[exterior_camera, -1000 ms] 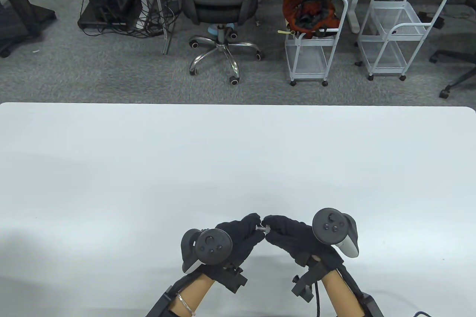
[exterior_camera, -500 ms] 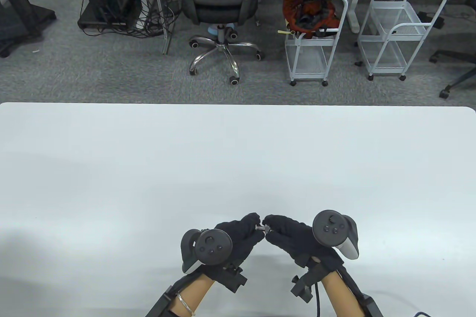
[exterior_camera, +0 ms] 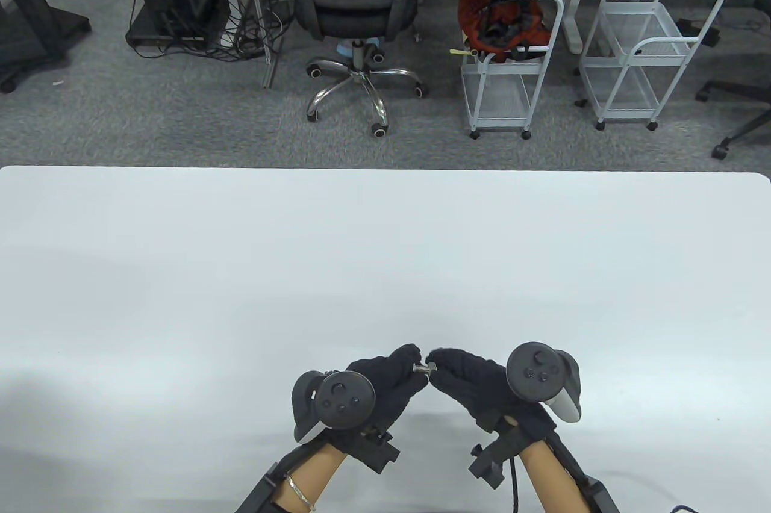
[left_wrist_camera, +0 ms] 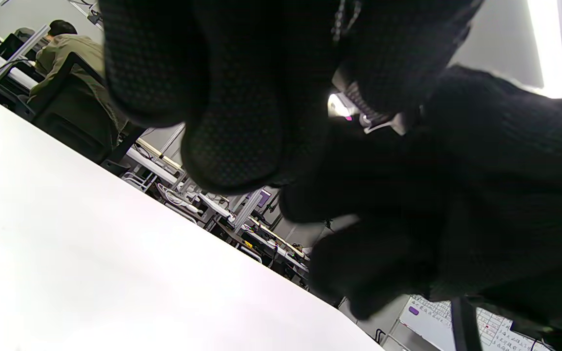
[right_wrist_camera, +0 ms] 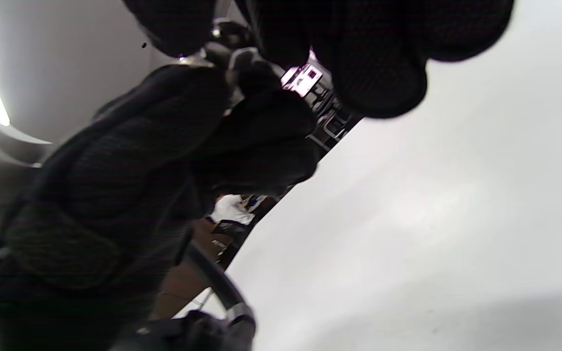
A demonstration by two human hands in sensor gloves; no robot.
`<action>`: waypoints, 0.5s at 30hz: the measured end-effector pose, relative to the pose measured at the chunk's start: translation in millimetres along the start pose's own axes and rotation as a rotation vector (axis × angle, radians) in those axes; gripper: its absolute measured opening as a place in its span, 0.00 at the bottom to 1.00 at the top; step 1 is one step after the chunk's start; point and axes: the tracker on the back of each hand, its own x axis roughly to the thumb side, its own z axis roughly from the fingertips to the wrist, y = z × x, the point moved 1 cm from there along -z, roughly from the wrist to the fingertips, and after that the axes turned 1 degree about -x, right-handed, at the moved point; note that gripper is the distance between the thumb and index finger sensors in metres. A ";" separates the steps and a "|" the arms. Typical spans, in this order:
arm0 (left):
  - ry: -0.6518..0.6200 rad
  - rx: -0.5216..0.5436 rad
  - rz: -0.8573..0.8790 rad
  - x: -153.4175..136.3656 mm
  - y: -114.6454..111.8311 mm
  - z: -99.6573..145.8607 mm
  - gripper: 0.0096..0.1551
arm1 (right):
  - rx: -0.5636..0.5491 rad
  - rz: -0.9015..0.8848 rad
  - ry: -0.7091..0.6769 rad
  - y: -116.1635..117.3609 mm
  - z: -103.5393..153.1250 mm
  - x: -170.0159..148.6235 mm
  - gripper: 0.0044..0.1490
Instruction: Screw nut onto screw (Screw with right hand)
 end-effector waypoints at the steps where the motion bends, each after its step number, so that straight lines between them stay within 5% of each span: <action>1: -0.002 -0.001 0.000 0.4 -0.3 0.1 0.27 | 0.013 -0.006 0.002 0.6 -0.6 0.7 0.34; 15: -0.003 0.004 -0.008 0.9 0.8 0.5 0.27 | 0.004 0.039 0.042 -0.4 1.9 0.0 0.34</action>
